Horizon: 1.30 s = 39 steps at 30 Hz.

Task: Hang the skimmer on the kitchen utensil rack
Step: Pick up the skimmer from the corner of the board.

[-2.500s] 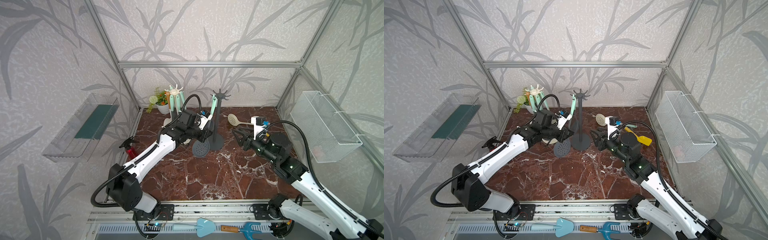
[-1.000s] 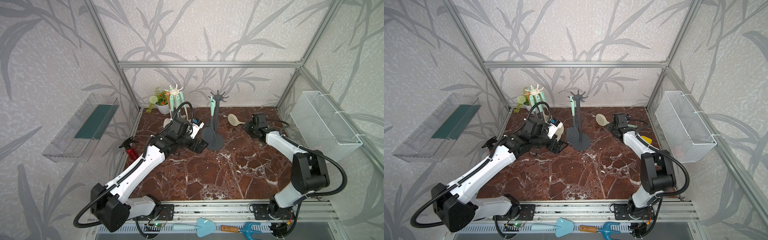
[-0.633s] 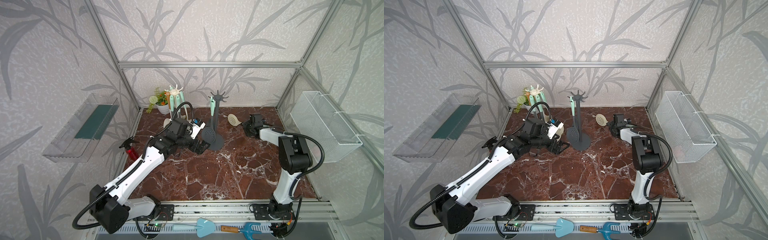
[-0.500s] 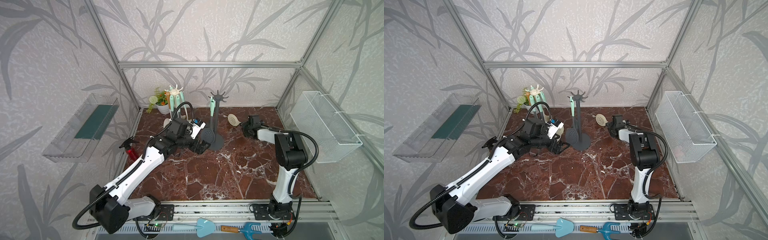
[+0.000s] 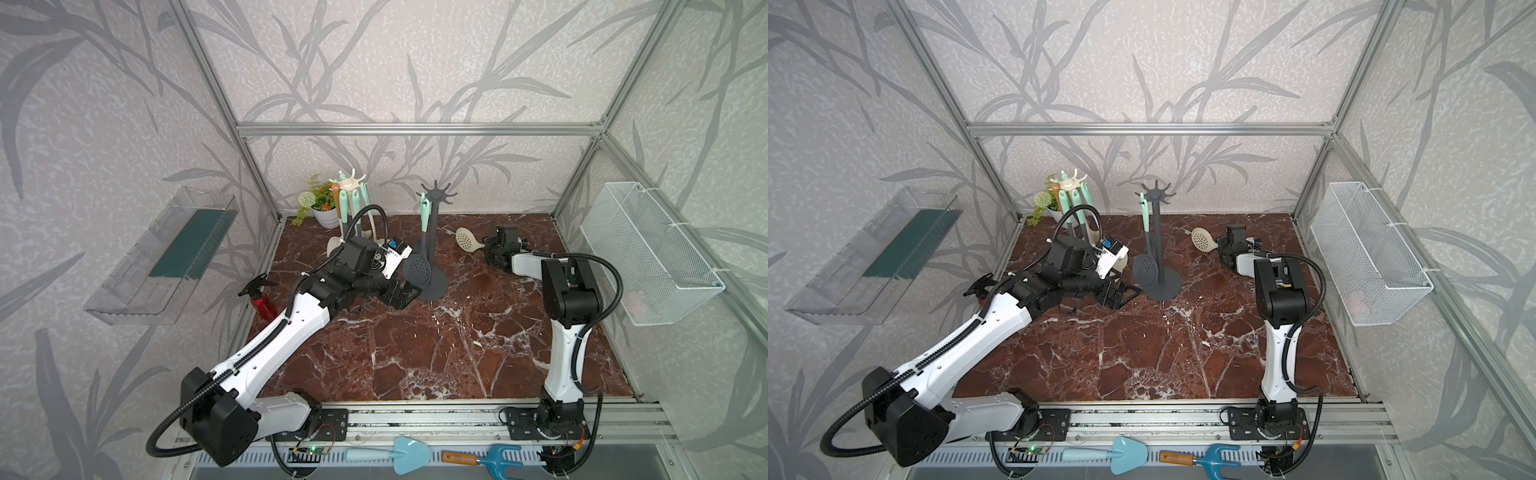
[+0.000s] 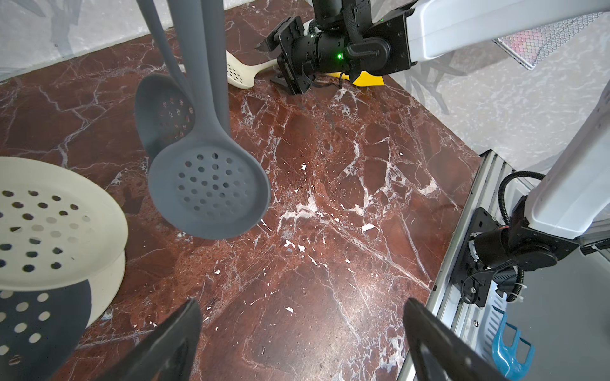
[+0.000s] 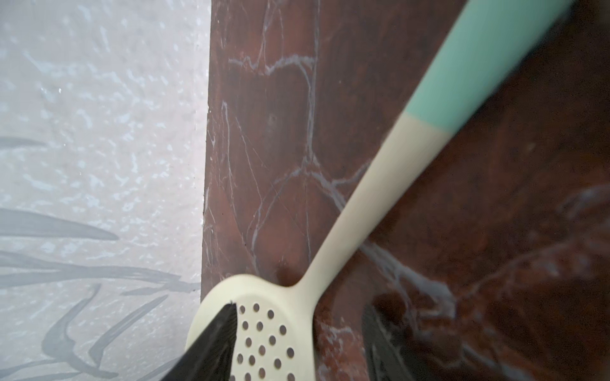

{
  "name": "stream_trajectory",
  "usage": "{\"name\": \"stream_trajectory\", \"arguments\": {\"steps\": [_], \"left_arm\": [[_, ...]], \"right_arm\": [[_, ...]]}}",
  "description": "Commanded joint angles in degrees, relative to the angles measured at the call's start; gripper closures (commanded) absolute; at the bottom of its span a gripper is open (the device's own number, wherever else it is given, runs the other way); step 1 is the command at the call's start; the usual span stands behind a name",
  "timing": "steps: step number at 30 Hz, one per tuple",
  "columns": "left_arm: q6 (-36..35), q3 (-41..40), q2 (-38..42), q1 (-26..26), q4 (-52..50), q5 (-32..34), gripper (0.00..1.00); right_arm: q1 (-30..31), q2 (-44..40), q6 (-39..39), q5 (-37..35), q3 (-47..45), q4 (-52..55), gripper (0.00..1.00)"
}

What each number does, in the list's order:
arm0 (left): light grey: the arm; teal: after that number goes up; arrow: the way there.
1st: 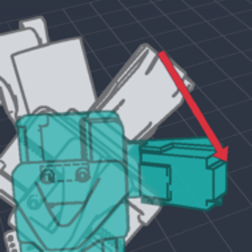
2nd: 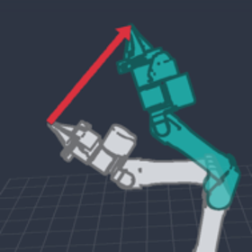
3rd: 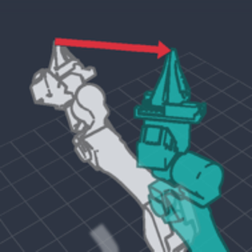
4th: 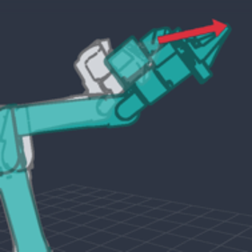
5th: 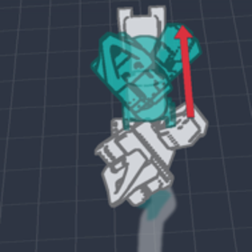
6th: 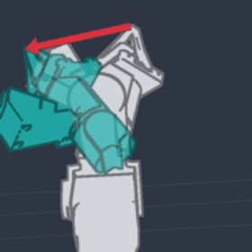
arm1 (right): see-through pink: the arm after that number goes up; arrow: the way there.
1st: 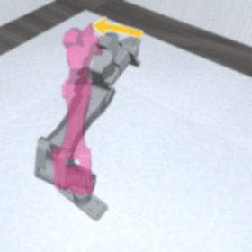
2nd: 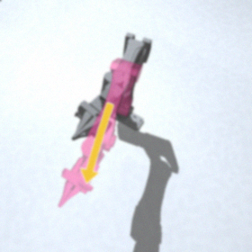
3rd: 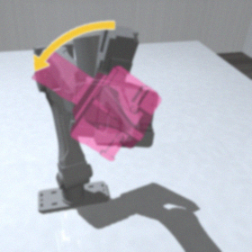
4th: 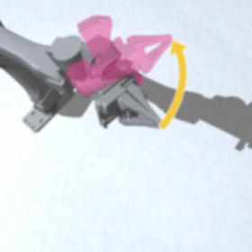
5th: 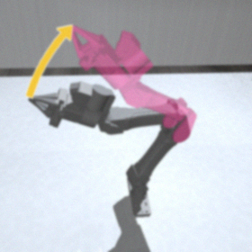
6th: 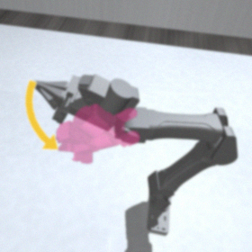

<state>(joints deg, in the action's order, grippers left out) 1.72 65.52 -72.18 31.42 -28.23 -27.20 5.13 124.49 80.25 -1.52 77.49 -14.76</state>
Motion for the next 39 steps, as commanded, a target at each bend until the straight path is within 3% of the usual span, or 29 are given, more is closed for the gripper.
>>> {"name": "stream_trajectory", "arguments": {"steps": [1, 5, 10, 15, 21, 31, 39], "left_arm": [[0.0, 0.5, -0.6, -0.5, 0.6, -1.2, 0.06], [0.2, 0.6, -1.0, -0.9, 0.7, -1.4, 0.06], [0.3, 0.7, -1.3, -1.3, 0.7, -1.5, 0.07], [0.6, 0.8, -1.8, -1.5, 0.7, -1.7, 0.07], [0.7, 0.9, -2.0, -2.0, 0.8, -1.9, 0.07], [0.8, 0.9, -2.4, -2.2, 0.6, -1.9, 0.08], [0.9, 1.1, -2.5, -2.6, 0.5, -1.8, 0.08]], "right_arm": [[-0.6, 2.0, 2.1, -2.2, 2.9, 4.2, 0.38], [-0.8, 3.8, 3.6, -2.7, 5.8, 7.5, 0.39], [-1.5, 6.0, 5.3, -1.9, 12.2, 19.0, 0.48], [-1.8, 7.3, 6.2, -2.4, 18.2, 30.4, 0.49], [-3.5, 12.5, 5.2, 5.0, 28.2, 41.6, 0.55], [-3.6, 18.6, 3.6, 5.4, 40.0, 51.7, 0.53], [-3.5, 25.6, 2.7, 4.9, 55.5, 66.9, 0.54]]}}
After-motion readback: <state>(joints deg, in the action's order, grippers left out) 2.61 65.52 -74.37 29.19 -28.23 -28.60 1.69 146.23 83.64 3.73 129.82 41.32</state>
